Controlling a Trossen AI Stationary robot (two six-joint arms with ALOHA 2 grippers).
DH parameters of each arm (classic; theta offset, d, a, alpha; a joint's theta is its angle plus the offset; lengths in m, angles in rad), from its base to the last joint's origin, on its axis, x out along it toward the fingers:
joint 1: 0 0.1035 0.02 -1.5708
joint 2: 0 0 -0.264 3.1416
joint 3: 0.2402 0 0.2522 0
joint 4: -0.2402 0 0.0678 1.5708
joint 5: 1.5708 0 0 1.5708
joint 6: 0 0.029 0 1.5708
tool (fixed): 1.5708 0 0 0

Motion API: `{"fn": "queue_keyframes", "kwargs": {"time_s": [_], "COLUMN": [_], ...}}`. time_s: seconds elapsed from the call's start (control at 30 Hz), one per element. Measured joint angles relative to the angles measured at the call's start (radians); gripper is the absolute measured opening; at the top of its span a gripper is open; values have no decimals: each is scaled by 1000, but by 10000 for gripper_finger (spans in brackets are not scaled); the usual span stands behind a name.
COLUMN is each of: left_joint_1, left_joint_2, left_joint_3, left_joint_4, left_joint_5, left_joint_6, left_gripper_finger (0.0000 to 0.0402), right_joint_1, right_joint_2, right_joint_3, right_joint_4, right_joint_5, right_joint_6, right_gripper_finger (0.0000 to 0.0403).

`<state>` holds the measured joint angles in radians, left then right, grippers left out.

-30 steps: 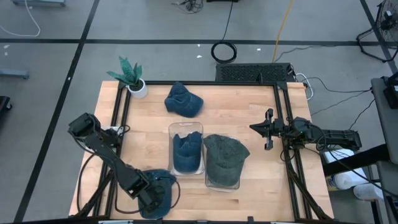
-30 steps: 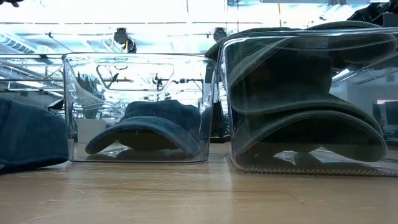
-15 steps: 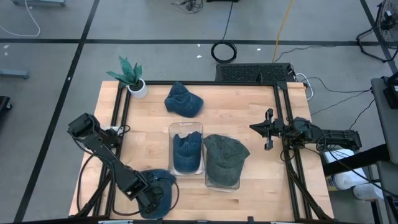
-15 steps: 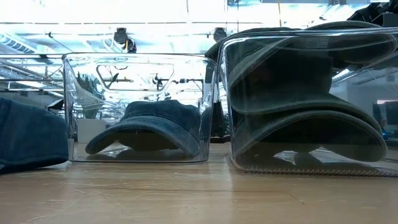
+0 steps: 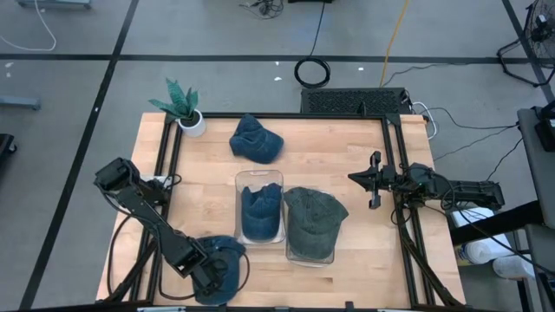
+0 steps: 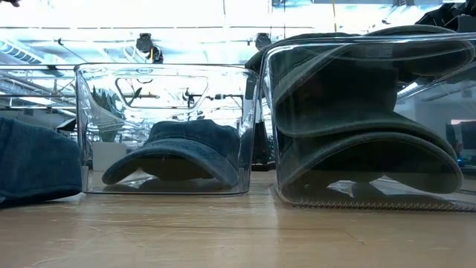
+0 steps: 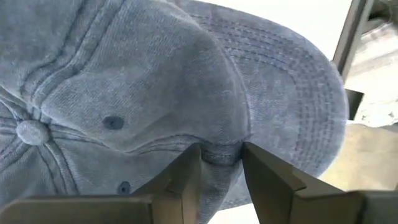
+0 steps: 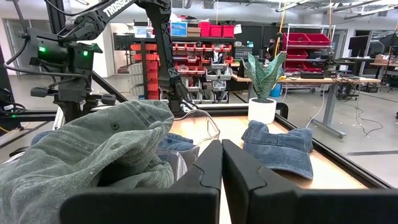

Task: Pick & Place hat
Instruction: Put the bottom blue cap into the left transparent bin

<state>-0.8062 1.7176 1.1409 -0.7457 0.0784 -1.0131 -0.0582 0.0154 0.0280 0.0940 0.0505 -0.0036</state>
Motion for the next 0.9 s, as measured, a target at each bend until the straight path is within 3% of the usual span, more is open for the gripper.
{"fn": "queue_keyframes", "kwargs": {"time_s": [0.7,0.9], "left_joint_1": [14,28], "left_joint_2": [0,0], "left_joint_3": [-38,-39], "left_joint_4": [4,7], "left_joint_5": [-21,-24], "left_joint_6": [-52,-69], "left_gripper_finger": [120,62], "right_joint_1": [0,0], "right_joint_2": [0,0], "right_joint_3": [0,0], "right_joint_4": [0,0], "right_joint_5": [0,0], "right_joint_6": [0,0], "right_gripper_finger": [0,0]}}
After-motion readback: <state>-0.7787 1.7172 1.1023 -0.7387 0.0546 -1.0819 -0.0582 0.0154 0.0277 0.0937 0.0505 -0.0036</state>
